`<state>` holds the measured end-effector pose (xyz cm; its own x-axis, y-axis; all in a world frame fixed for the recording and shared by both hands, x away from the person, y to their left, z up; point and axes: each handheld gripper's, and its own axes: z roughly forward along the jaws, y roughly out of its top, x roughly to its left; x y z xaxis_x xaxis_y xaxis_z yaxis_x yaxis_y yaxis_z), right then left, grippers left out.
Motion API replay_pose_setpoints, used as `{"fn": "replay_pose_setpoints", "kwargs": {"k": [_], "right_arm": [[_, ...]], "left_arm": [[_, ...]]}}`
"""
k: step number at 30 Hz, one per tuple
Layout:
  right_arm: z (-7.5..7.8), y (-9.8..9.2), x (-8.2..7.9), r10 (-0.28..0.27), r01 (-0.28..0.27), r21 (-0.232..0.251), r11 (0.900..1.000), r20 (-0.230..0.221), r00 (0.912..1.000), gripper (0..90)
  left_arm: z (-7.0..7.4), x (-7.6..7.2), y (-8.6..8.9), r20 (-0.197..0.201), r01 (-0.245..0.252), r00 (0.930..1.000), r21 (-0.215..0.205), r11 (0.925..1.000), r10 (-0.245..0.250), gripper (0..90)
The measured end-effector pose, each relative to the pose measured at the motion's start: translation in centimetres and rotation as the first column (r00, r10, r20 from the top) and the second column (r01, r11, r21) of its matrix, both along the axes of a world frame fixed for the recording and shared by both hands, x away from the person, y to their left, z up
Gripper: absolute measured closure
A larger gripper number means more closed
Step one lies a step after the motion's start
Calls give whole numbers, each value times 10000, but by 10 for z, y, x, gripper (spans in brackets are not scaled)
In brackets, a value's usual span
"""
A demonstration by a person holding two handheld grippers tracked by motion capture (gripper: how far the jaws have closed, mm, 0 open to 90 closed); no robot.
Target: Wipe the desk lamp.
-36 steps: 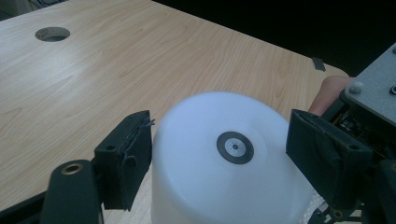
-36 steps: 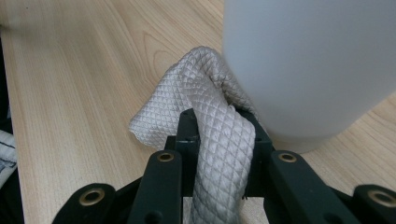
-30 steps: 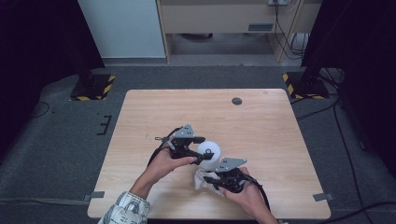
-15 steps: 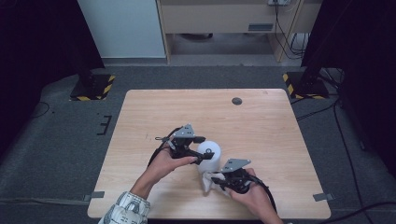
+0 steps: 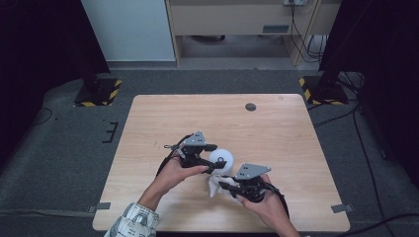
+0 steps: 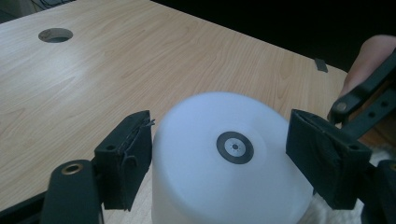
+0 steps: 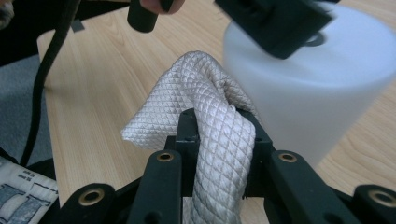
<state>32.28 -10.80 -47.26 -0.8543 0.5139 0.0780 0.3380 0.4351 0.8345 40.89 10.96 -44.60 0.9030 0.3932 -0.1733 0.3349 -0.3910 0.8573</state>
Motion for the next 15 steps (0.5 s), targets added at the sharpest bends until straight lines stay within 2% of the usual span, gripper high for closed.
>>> {"fn": "replay_pose_setpoints", "kwargs": {"k": [3, 4, 6, 10, 12, 13, 15], "right_arm": [[-15, 7, 1, 16, -33, -764, 9971, -226, 9997, 737], [-22, 8, 2, 10, -50, -1131, 9936, -352, 9994, 736], [-30, 6, 4, -108, 32, -1502, 9886, -498, 9987, 736], [-30, -7, 5, -322, 209, -1549, 9877, -705, 9970, 734], [-28, -15, 5, -405, 296, -1483, 9885, -710, 9967, 733], [-25, -21, 5, -501, 395, -1449, 9887, -703, 9963, 732], [-22, -32, 7, -754, 660, -1295, 9894, -691, 9948, 731]], "left_arm": [[0, 0, 0, 32, -5, 10000, 4, 10000, 5, 222], [0, 0, 0, 51, -6, 10000, 11, 10000, 6, 222], [0, 0, 0, 13, -2, 10000, -15, 10000, 2, 223], [0, 0, 2, 74, 27, 10000, 23, 10000, -28, 210], [0, 0, 4, 61, -6, 10000, -35, 10000, 6, 136], [0, -1, 7, 73, -86, 9999, -92, 9999, 86, 120], [2, -2, 13, 238, -249, 9994, 52, 9997, 248, 104]]}}
